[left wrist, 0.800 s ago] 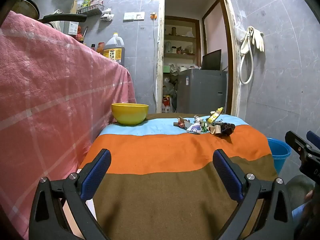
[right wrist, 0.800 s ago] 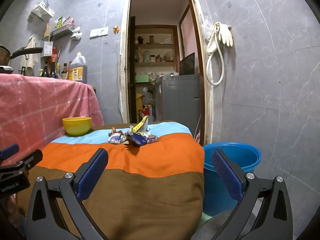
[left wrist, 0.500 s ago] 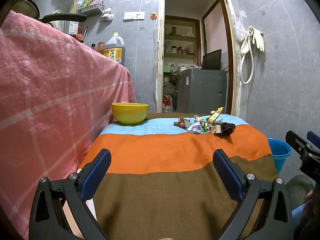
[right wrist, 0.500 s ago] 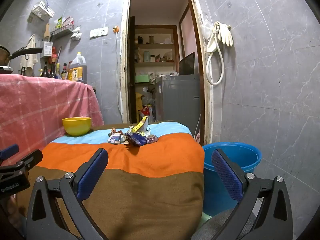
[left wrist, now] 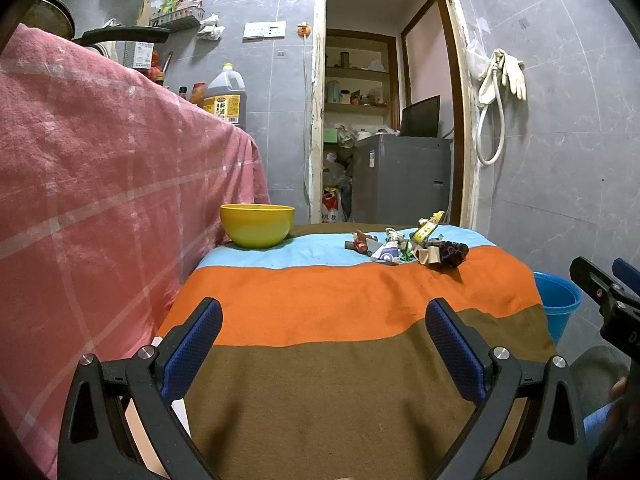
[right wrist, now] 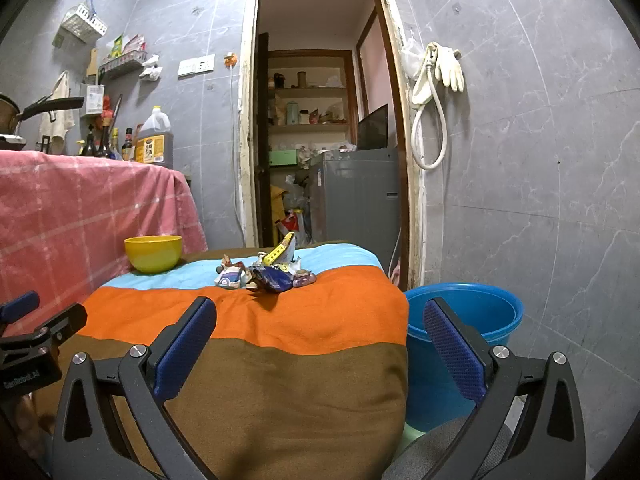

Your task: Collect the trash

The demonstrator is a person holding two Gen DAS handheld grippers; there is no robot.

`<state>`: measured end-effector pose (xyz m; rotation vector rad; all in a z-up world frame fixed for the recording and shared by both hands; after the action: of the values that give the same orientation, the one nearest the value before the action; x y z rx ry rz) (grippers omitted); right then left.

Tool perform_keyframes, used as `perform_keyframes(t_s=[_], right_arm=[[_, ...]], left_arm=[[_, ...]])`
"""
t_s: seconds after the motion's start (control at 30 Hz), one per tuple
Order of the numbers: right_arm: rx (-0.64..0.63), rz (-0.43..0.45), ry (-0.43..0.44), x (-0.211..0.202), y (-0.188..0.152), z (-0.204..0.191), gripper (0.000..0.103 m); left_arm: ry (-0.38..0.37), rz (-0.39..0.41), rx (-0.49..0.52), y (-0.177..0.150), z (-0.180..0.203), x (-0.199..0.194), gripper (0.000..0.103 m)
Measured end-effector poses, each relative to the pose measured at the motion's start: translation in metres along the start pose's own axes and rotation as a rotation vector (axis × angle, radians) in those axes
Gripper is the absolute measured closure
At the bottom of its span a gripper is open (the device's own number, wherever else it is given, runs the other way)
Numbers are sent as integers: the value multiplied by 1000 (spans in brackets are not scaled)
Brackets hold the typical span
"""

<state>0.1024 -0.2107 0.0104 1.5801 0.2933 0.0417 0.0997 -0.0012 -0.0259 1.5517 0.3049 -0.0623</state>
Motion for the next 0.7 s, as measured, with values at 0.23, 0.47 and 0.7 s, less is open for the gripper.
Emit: perform_keyframes(t_s=[0.23,0.47,0.7], right_arm=[[2,0,0,0,0,0,0],[2,1,0,0,0,1,0],[4,1,1,0,0,1,0]], left_arm=[[0,-1,0,1,4,-2,3],[0,-2,0,1,4,-2,3],[0,-3,1,1,4,-2,3]])
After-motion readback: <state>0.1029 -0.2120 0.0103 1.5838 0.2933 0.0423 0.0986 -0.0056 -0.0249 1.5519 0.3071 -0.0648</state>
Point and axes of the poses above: each gripper's, at about its wrist camera, not at the fingertips, and x roughly the way its jaws point, z to its right, y to its top, the point moved 10 cm from there along x, roughly the way its jaws point, and after that the axes turned 9 degrees about y, right-handed, at the moved point
